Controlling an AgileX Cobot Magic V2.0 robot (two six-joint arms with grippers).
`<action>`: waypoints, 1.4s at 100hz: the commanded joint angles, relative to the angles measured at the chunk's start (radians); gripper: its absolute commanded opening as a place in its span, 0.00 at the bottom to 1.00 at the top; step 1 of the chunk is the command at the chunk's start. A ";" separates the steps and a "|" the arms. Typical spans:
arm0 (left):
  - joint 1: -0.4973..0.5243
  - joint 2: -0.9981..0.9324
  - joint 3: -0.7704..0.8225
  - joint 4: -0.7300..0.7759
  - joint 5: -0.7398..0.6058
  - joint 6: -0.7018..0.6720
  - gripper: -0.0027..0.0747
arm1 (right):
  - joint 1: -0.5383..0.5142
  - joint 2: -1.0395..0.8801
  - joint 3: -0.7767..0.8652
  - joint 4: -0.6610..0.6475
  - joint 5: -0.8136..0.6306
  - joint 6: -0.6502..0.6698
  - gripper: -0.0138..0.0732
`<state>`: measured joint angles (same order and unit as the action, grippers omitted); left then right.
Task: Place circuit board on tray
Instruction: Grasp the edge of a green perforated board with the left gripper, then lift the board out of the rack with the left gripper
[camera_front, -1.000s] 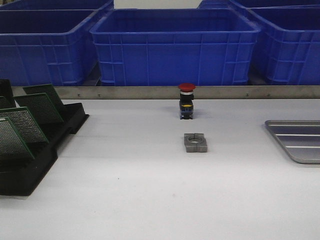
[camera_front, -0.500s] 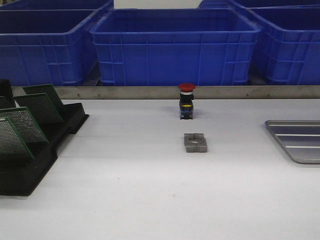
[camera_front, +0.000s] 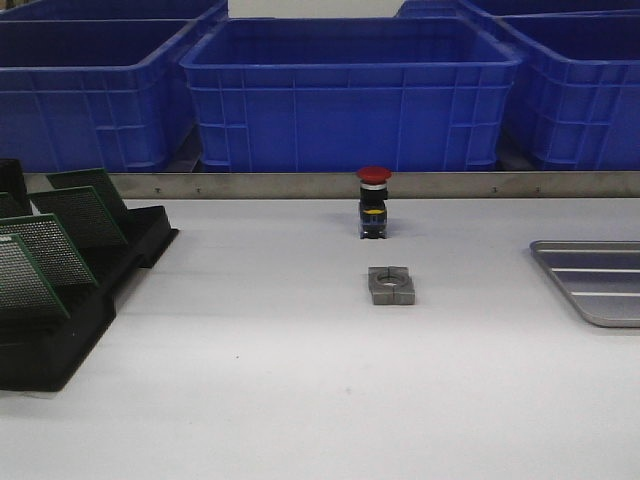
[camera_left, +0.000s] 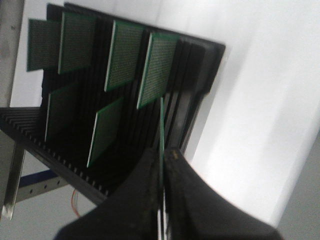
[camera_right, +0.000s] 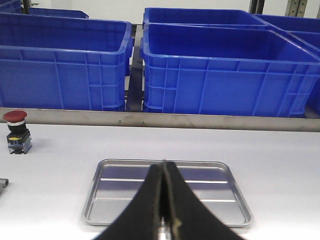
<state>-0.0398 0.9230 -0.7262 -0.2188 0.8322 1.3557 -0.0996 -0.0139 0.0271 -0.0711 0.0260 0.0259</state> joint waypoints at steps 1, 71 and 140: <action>-0.007 -0.037 -0.027 -0.173 -0.031 -0.012 0.01 | 0.003 -0.023 -0.012 -0.012 -0.073 0.000 0.09; -0.007 0.177 -0.025 -0.963 0.261 0.044 0.01 | 0.003 -0.023 -0.012 -0.012 -0.073 0.000 0.09; -0.319 0.467 -0.025 -1.110 0.223 0.149 0.01 | 0.005 -0.022 -0.074 0.011 -0.026 0.000 0.09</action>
<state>-0.3120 1.3842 -0.7262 -1.2459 1.0416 1.4977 -0.0974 -0.0139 0.0174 -0.0646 0.0376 0.0259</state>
